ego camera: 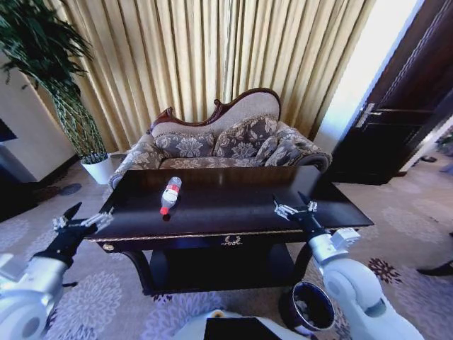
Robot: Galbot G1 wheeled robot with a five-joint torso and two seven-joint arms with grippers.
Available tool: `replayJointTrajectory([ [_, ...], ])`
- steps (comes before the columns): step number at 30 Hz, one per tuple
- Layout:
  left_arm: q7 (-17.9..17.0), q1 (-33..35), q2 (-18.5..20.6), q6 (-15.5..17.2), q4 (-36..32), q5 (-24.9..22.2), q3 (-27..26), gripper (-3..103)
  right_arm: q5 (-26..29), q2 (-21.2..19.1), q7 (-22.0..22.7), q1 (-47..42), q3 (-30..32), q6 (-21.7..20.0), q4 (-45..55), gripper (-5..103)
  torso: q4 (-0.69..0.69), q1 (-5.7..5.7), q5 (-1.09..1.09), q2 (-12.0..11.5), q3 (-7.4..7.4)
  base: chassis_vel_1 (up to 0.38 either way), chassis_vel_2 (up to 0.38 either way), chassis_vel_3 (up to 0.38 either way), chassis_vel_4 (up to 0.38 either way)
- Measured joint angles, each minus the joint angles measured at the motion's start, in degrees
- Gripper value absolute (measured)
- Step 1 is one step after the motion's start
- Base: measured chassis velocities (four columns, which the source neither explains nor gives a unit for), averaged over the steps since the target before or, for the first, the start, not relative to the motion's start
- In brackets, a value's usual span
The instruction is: Move to the front of the table and place the trash on the table into the trash bin.
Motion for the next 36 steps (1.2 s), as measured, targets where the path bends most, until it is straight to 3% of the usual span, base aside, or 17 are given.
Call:
replayJointTrajectory([
  [1, 0.0, 0.0, 0.0, 0.0, 0.0, 0.0, 0.0, 100, 0.0, 0.0, 0.0, 0.0, 0.0, 0.0, 0.0, 100, 0.0, 0.0, 0.0, 0.0, 0.0, 0.0, 0.0, 0.0, 0.0],
  [2, -2.5, -1.2, 2.4, 0.9, 0.4, -2.3, 0.5, 100, -0.2, 0.0, 0.0, -0.2, 0.0, 0.1, 0.0, 100, 0.0, 0.0, 0.0, 0.0, 0.0, 0.0, 0.0, 0.0, 0.0],
  [4, -4.3, -2.4, 6.2, 1.3, 1.7, -3.7, 1.3, 100, -0.3, 0.0, 0.0, -0.5, 0.0, 0.2, 0.1, 100, 0.0, 0.01, 0.0, 0.0, 0.01, 0.0, 0.0, 0.0, 0.0],
  [6, -4.4, -2.7, 7.2, 1.3, 2.2, -3.9, 1.5, 100, -0.4, 0.1, 0.0, -0.5, 0.0, 0.2, 0.1, 100, 0.01, 0.01, 0.0, 0.0, 0.01, 0.0, 0.0, 0.0, 0.0],
  [9, -4.8, -4.4, 13.3, 1.3, 6.1, -4.8, 2.6, 100, -0.4, 0.2, 0.0, -0.7, 0.2, 0.3, 0.5, 100, 0.02, 0.01, -0.01, 0.0, 0.01, 0.0, 0.0, 0.0, 0.0],
  [13, -6.1, -6.7, 17.4, 1.3, 9.3, -5.6, 4.7, 100, -0.5, 0.5, 0.0, -0.7, 0.2, 0.3, 0.5, 100, 0.02, 0.01, 0.0, 0.0, 0.01, 0.0, 0.0, 0.0, 0.0],
  [15, -8.4, -10.2, 20.6, 1.3, 11.2, -6.5, 8.2, 100, -0.5, 0.8, 0.0, -0.7, 0.2, 0.3, 0.4, 100, 0.01, 0.02, 0.0, 0.0, 0.01, 0.0, 0.0, 0.0, 0.0],
  [17, -9.7, -11.5, 21.4, 1.3, 11.7, -6.9, 9.7, 100, -0.6, 0.8, 0.0, -0.7, 0.3, 0.3, 0.3, 100, 0.01, 0.02, 0.0, 0.0, 0.01, 0.0, 0.0, 0.0, 0.0],
  [19, -13.8, -16.1, 23.5, 1.3, 12.8, -8.0, 15.6, 100, -0.6, 0.9, 0.1, -0.7, 0.5, 0.3, 0.1, 100, 0.01, 0.02, 0.0, 0.0, 0.01, 0.0, 0.0, 0.0, 0.0],
  [20, -13.8, -16.1, 23.5, 1.3, 12.8, -8.0, 15.6, 100, -0.6, 0.9, 0.1, -0.7, 0.5, 0.3, 0.1, 100, 0.01, 0.02, 0.0, 0.0, 0.01, 0.0, 0.0, 0.0, 0.0],
  [22, -15.7, -20.2, 25.1, 1.2, 14.6, -8.2, 21.7, 100, -0.6, 0.9, 0.1, -0.7, 0.8, 0.3, -0.4, 100, 0.01, 0.02, 0.0, 0.0, 0.01, 0.0, 0.0, 0.0, 0.0],
  [25, -16.6, -22.6, 25.8, 1.1, 15.8, -8.2, 25.3, 100, -0.5, 0.8, 0.1, -0.6, 0.9, 0.3, -0.7, 100, 0.02, 0.02, 0.02, 0.0, 0.01, 0.0, 0.0, 0.0, 0.0],
  [27, -17.7, -27.1, 26.5, 1.1, 18.2, -8.2, 32.1, 100, -0.5, 0.6, 0.1, -0.2, 1.1, 0.3, -1.7, 100, 0.01, 0.02, 0.0, 0.0, 0.01, 0.0, 0.0, 0.0, 0.0],
  [28, -17.7, -27.1, 26.5, 1.1, 18.2, -8.2, 32.1, 100, -0.5, 0.6, 0.1, -0.2, 1.1, 0.3, -1.7, 100, 0.01, 0.02, 0.0, 0.0, 0.01, 0.0, 0.0, 0.0, 0.0],
  [31, -18.8, -32.9, 26.3, 1.0, 20.8, -8.1, 40.1, 100, -0.5, 0.6, 0.1, 0.9, 0.9, 0.4, -3.5, 100, 0.01, 0.02, 0.01, 0.0, 0.02, 0.0, 0.0, 0.0, 0.0],
  [36, -19.3, -37.5, 25.3, 1.1, 23.3, -8.1, 46.4, 100, -0.5, 0.5, 0.1, 1.9, 0.8, 0.5, -5.2, 100, 0.02, 0.02, 0.01, 0.0, 0.01, 0.0, 0.0, 0.0, 0.0],
])
